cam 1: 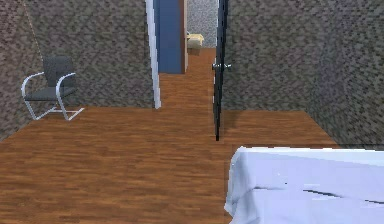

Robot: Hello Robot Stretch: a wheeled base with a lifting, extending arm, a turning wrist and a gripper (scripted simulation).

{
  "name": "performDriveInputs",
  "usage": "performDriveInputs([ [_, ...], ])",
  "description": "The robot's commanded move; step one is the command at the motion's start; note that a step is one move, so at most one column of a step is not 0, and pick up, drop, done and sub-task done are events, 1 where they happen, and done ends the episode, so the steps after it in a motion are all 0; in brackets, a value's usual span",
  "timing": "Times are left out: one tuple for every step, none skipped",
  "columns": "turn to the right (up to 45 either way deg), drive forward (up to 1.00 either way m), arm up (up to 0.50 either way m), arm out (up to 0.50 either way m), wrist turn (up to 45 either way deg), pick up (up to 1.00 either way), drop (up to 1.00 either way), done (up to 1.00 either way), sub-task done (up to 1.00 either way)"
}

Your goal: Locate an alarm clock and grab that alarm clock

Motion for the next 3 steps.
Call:
performDriveInputs([
  [0.0, 0.00, 0.18, 0.00, 0.0, 0.00, 0.00, 0.00, 0.00],
  [0.0, 0.00, 0.00, 0.50, 0.0, 0.00, 0.00, 0.00, 0.00],
  [0.0, 0.00, 0.00, 0.00, 45.0, 0.00, 0.00, 0.00, 0.00],
])
